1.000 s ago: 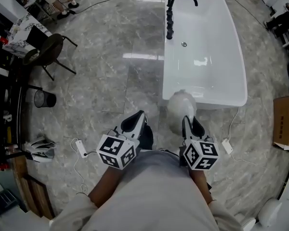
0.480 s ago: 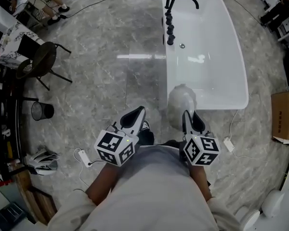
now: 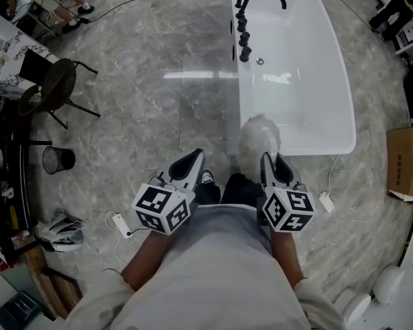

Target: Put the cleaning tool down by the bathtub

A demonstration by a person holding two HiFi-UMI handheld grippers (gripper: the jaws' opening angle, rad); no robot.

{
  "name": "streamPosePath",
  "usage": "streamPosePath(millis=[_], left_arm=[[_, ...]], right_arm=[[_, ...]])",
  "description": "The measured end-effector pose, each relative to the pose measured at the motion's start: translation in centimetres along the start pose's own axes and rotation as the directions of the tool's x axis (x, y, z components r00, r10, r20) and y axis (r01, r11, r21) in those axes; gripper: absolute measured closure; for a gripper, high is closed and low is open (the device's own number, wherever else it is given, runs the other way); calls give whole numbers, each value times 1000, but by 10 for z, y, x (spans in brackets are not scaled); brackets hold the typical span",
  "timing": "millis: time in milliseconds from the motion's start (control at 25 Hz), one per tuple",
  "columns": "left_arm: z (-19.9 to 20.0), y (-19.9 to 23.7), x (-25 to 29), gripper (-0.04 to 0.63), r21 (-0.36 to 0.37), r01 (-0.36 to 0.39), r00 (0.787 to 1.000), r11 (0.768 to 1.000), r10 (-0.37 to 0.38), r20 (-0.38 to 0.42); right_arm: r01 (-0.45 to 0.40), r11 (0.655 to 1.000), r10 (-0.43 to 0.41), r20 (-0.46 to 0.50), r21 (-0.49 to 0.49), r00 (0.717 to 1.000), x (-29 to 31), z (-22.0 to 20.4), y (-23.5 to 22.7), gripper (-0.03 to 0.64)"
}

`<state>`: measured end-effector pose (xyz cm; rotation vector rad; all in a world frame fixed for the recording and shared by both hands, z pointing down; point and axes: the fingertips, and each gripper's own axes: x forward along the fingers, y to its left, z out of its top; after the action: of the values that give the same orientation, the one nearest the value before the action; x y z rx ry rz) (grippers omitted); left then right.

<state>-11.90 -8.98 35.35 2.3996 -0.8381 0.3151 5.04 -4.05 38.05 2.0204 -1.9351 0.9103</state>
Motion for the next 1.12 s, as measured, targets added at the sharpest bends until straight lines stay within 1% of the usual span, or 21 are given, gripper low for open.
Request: streamPosePath(millis=[240, 440, 600, 840, 1120], left_arm=[[7, -2, 12, 586, -5, 22, 1000, 1000, -22, 16], [15, -4, 23, 586, -28, 19, 1000, 999, -19, 14], [17, 1, 25, 586, -47, -8, 1000, 999, 9, 15], [16, 3, 37, 586, -64, -33, 999, 997, 32, -10], [8, 4, 56, 586, -57, -61, 997, 997, 58, -60]], right_arm=[[-8, 1000, 8, -8, 1, 1000, 15, 3, -9, 532], [-26, 1000, 26, -26, -8, 999, 32, 10, -19, 532], [-39, 999, 38, -47, -20, 998, 46, 10, -25, 532], [-47, 998, 45, -76, -32, 996, 63, 15, -35, 532], [-59, 998, 54, -123, -31, 991, 84, 9, -48, 532]])
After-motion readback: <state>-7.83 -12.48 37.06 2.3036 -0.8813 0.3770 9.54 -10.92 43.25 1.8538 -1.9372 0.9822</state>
